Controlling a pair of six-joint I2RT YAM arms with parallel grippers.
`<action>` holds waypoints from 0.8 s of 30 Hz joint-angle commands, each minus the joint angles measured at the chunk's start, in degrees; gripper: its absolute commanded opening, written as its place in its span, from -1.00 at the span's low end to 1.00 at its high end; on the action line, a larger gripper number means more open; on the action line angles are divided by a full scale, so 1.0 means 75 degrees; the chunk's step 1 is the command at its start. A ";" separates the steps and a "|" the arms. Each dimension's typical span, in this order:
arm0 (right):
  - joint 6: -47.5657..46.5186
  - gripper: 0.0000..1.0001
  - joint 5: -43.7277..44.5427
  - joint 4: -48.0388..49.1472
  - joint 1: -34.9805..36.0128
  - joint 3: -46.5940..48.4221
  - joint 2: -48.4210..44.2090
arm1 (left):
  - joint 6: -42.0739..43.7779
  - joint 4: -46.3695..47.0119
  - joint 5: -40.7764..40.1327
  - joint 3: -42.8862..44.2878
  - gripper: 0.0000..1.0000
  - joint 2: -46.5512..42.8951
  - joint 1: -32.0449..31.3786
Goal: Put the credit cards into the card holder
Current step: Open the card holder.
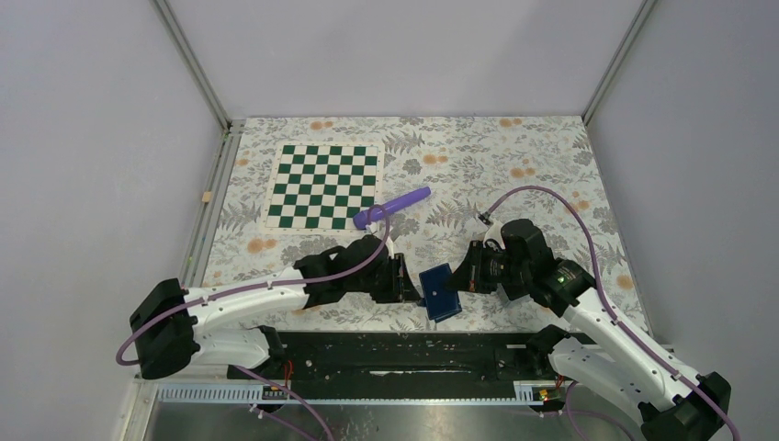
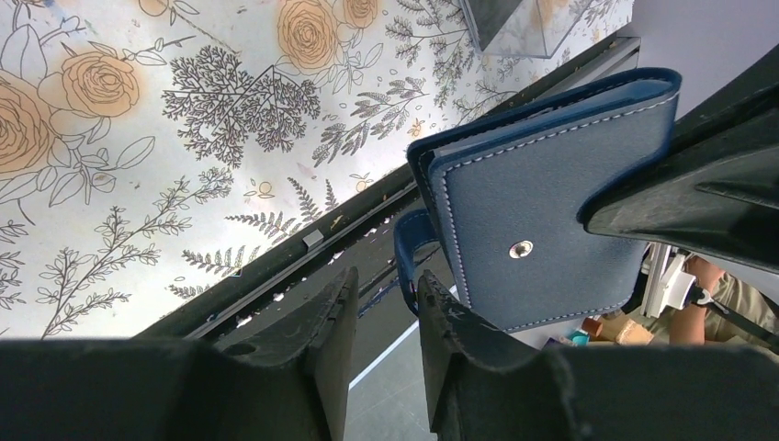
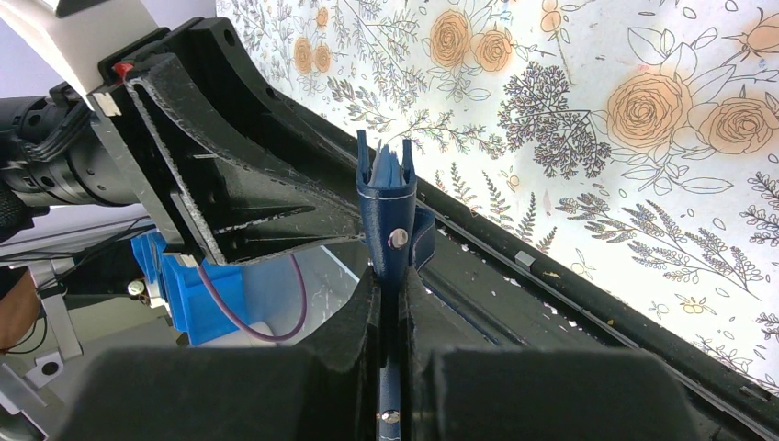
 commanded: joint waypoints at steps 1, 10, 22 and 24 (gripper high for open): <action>0.0065 -1.00 -0.0105 0.0098 -0.0009 0.0102 -0.0094 | -0.0182 0.0375 0.0217 -0.0090 -0.39 0.0062 -0.0031; 0.0066 -1.00 -0.0116 0.0111 0.0000 0.0096 -0.0118 | -0.0347 0.1134 0.0446 -0.0346 -0.30 0.0230 -0.0024; 0.0110 -1.00 -0.0129 0.0241 -0.0004 0.0093 -0.0169 | 0.0026 0.0965 0.0280 -0.0193 -1.00 0.0178 -0.0024; 0.0027 -0.83 -0.0102 0.0293 -0.0001 0.0117 -0.0206 | 0.0465 0.0592 0.0044 -0.0027 -1.00 -0.0007 -0.0024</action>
